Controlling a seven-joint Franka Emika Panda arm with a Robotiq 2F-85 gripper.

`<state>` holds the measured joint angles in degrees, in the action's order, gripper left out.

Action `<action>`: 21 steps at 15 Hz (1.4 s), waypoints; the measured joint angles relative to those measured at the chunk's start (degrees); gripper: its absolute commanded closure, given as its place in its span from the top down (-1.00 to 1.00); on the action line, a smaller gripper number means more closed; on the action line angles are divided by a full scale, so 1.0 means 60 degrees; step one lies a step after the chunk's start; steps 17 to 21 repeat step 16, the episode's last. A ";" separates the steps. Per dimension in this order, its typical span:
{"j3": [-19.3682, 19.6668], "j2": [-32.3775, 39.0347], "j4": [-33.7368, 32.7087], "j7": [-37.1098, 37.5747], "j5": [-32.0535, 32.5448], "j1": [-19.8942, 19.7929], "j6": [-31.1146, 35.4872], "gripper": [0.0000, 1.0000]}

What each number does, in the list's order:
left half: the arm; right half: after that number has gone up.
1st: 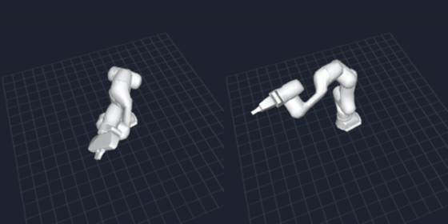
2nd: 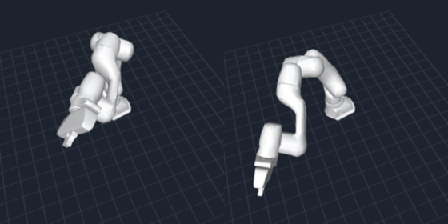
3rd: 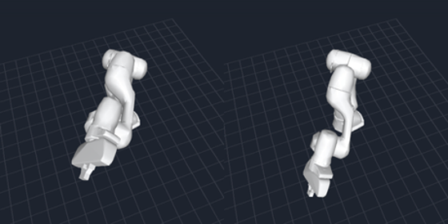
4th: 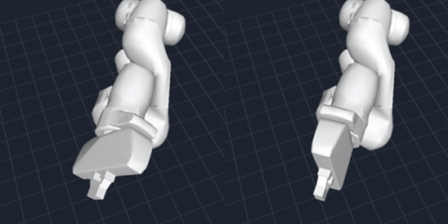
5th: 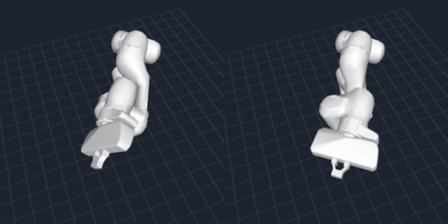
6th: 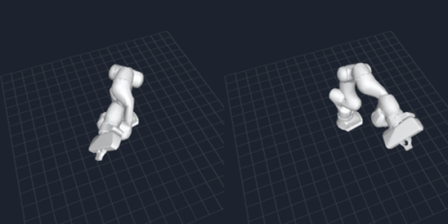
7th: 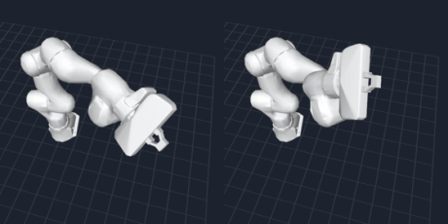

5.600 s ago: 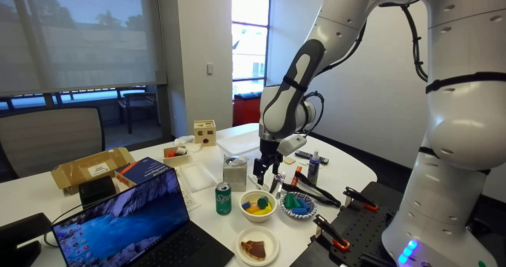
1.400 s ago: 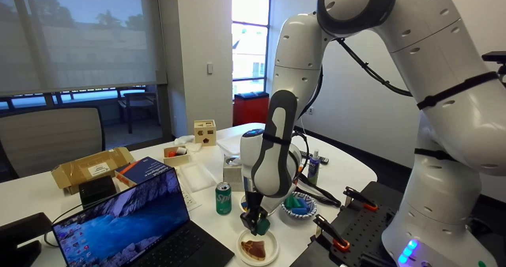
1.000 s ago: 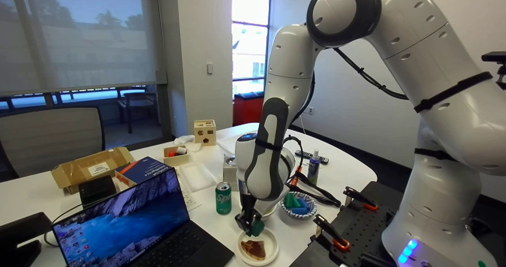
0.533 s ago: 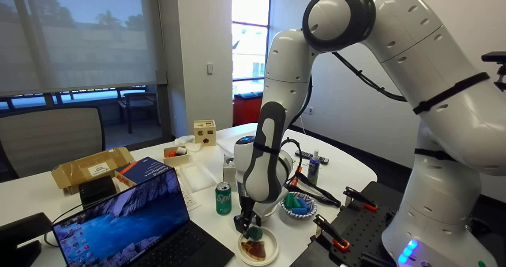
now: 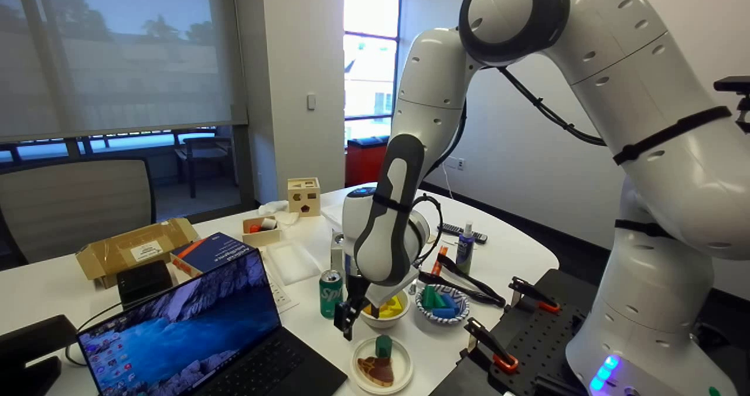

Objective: Put one green block on the white plate.

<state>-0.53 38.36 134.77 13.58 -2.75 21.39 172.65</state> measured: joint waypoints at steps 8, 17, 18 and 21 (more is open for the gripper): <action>0.0000 -0.3180 0.0697 0.0066 -0.0011 -0.0801 -0.2124 1.00; 0.0018 -0.6022 0.1287 0.0437 0.0220 -0.1713 -0.4547 1.00; 0.0018 -0.6022 0.1287 0.0437 0.0220 -0.1713 -0.4547 1.00; 0.0018 -0.6022 0.1287 0.0437 0.0220 -0.1713 -0.4547 1.00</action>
